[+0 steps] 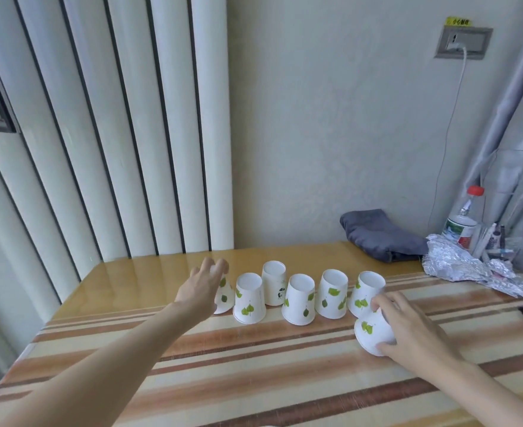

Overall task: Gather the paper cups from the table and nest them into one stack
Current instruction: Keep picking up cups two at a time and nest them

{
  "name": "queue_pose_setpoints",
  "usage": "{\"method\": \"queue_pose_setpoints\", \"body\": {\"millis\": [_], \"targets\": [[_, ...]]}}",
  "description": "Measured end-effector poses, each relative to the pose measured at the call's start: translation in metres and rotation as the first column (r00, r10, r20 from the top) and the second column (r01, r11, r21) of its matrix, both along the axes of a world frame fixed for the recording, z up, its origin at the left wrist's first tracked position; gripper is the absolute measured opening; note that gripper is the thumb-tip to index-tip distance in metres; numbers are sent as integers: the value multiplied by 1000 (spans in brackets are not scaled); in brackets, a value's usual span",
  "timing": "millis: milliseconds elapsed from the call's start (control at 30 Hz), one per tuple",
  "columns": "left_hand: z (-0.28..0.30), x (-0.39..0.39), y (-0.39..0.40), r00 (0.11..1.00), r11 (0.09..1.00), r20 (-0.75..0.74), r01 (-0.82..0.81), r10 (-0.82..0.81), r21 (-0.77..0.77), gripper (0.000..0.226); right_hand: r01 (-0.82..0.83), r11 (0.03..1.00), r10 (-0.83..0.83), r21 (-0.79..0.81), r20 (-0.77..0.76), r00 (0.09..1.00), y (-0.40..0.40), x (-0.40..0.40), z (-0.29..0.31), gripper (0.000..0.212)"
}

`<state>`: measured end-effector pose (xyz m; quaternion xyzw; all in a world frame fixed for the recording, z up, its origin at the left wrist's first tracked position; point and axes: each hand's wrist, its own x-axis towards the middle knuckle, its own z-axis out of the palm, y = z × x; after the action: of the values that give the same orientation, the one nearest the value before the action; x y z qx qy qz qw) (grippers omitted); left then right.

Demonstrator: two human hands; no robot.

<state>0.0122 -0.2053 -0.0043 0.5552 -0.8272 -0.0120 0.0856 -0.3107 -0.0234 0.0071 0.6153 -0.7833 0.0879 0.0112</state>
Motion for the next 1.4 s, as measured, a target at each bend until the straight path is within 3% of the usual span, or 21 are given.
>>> {"method": "queue_pose_setpoints", "body": {"millis": [100,167,233,300,367,467,567,667,733,800,967,1067,1167,1267,1400], "targets": [[6,15,13,995,991,27,-98,101,-95,55,37,999,-37,-3,11,999,12,3,15,43],[15,35,24,989,982,14,-141,144,-125,52,77,995,-70,-64,117,991,23,8,29,44],[31,56,42,970,973,-136,-213,201,-86,52,154,978,-101,-140,327,940,32,17,45,48],[51,70,67,887,965,-386,-260,252,32,53,248,956,-126,-157,542,831,41,31,62,50],[70,77,97,717,956,-633,-209,293,206,56,306,942,-104,-137,749,655,49,45,72,47],[99,77,149,251,873,-863,112,438,476,51,334,939,-12,-82,962,271,65,67,79,55],[122,76,200,-92,746,-797,430,597,509,39,264,964,34,-31,999,-4,95,90,86,48],[128,86,234,-321,675,-636,584,702,451,46,222,974,12,36,977,-212,124,109,96,40],[124,98,253,-419,674,-565,636,711,376,58,194,981,38,21,956,-292,137,119,101,46],[116,110,271,-408,692,-615,639,675,335,59,157,984,112,-78,970,-216,146,131,105,55],[100,128,301,-153,757,-859,564,489,330,69,82,929,332,-360,912,240,156,170,105,90],[102,127,304,-9,838,-939,455,343,302,79,-29,905,396,-425,814,425,157,190,95,92],[112,115,306,57,889,-974,400,220,224,83,-92,900,410,-427,752,516,158,198,82,90],[121,96,303,105,902,-986,400,132,163,100,-128,907,400,-401,725,561,160,195,71,104],[133,63,298,167,904,-984,406,70,133,72,-155,927,369,-341,760,535,162,186,71,127]]}}
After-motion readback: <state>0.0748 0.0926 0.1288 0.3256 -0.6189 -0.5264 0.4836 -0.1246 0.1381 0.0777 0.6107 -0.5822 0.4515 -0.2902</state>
